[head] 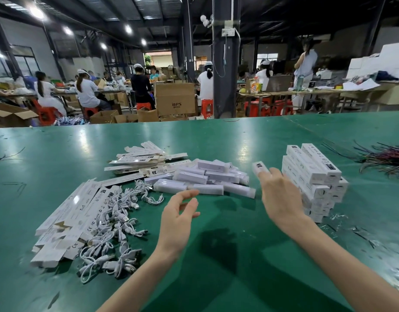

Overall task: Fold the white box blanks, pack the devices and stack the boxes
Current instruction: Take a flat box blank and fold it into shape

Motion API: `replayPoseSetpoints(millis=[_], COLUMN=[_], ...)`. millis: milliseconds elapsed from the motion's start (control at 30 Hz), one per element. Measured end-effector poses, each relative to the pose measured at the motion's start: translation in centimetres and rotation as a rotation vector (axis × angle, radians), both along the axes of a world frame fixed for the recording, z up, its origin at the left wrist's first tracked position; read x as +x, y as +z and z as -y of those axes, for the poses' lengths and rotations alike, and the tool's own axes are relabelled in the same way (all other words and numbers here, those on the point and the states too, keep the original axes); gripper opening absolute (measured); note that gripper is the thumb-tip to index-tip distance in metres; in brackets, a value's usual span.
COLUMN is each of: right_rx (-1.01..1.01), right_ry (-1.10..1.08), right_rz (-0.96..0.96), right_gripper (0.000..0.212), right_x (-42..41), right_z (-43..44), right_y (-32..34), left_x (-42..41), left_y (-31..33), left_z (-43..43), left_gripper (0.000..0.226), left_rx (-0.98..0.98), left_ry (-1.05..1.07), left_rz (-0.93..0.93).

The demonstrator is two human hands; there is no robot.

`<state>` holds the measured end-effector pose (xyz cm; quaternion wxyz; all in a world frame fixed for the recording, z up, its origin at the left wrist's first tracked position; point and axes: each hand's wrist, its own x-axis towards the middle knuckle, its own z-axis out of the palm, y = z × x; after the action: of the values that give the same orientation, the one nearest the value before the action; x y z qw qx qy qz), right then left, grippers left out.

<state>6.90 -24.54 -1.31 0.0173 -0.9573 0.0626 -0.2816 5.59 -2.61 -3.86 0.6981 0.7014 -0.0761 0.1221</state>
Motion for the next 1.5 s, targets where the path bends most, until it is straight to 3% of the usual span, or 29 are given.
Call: replayPoseSetpoints(millis=[167,400,500,633,800,1033,1200,1367,1500], right_rx=[-0.089,-0.191,-0.243,-0.031,0.045,0.073,0.143,0.131,0.132], right_ry=[-0.1,-0.149,-0.1,0.336,0.718,0.74,0.729,0.676,0.678], right_rz=[-0.225,-0.437,-0.304,0.083,0.12,0.122,0.28,0.379,0.376], right_gripper=[0.023,0.027,0.037,0.04,0.021,0.008,0.014,0.021,0.02], right_x=[1.3,1.8,0.7,-0.7,1.1,7.8,9.0,9.6,9.7], right_z=[0.7,0.9,-0.2,-4.6,-11.2,-15.5,-15.8,-16.2,-16.2], right_y=[-0.8,-1.4,-1.4,-3.3,-5.2,-5.1,-6.0,-6.2,-6.3], left_x=[-0.4,5.2,11.6,20.6,28.7,38.5,43.0,44.4,44.1], left_y=[0.7,6.0,8.2,8.2,6.6,6.1,4.4,1.7,0.9], left_z=[0.1,-2.3,-5.6,-11.3,-15.5,-15.4,-12.9,-10.8,-11.9], left_gripper=[0.029,0.033,0.034,0.042,0.055,0.063,0.07,0.048,0.049], left_rx=[0.314,0.523,0.727,0.911,1.283,1.591,1.69,1.605,1.564], left_ry=[0.005,0.075,0.177,0.299,0.279,0.182,0.032,-0.084,-0.091], left_rz=[0.243,0.31,0.23,0.036,-0.058,-0.019,0.02,-0.216,-0.31])
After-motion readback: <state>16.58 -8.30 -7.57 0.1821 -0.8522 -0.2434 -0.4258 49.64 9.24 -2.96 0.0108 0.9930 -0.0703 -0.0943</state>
